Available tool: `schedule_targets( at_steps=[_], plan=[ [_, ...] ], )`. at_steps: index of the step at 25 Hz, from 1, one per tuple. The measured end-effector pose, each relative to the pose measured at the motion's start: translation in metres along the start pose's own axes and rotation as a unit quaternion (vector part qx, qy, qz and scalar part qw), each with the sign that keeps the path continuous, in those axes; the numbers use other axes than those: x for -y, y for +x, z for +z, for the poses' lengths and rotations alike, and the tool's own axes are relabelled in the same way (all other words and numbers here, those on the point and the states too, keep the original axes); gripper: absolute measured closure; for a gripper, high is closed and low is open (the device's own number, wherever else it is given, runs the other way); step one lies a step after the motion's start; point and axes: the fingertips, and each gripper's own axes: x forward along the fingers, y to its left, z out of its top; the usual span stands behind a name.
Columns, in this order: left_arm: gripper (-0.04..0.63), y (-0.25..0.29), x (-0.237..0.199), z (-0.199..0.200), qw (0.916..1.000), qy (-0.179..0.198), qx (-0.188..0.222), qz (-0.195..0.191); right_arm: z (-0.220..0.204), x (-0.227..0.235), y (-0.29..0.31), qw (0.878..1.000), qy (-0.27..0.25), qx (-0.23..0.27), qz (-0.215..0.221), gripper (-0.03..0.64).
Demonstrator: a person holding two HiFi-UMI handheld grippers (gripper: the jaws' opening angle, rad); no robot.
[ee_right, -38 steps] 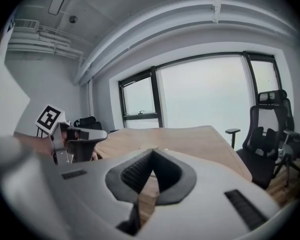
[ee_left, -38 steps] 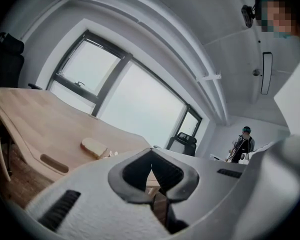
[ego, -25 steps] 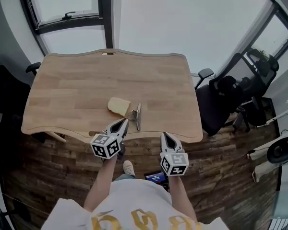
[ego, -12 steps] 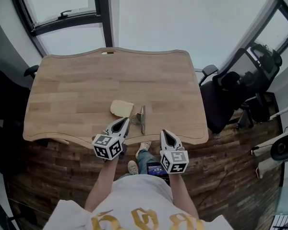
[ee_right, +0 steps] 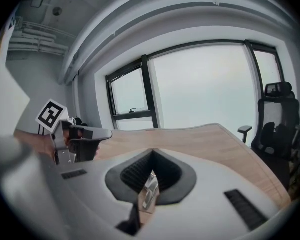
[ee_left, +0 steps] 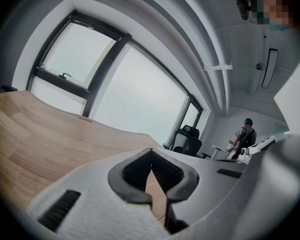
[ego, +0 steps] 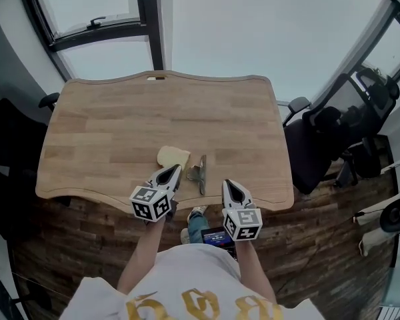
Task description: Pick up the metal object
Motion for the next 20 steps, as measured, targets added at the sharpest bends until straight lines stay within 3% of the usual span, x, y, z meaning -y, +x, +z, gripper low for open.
schedule_targets(
  at_steps=[11,20],
  plan=[
    [0.575,0.019,-0.019,-0.011,0.9995,-0.028,-0.012,0.012,-0.011,0.029,0.016,0.999,0.016,-0.021,-0.023,0.606],
    [0.575,0.032,-0.03,-0.039,0.9977,-0.036,-0.053,0.022,-0.029,0.03,0.034,0.998,0.013,-0.049,-0.02,0.604]
  ],
)
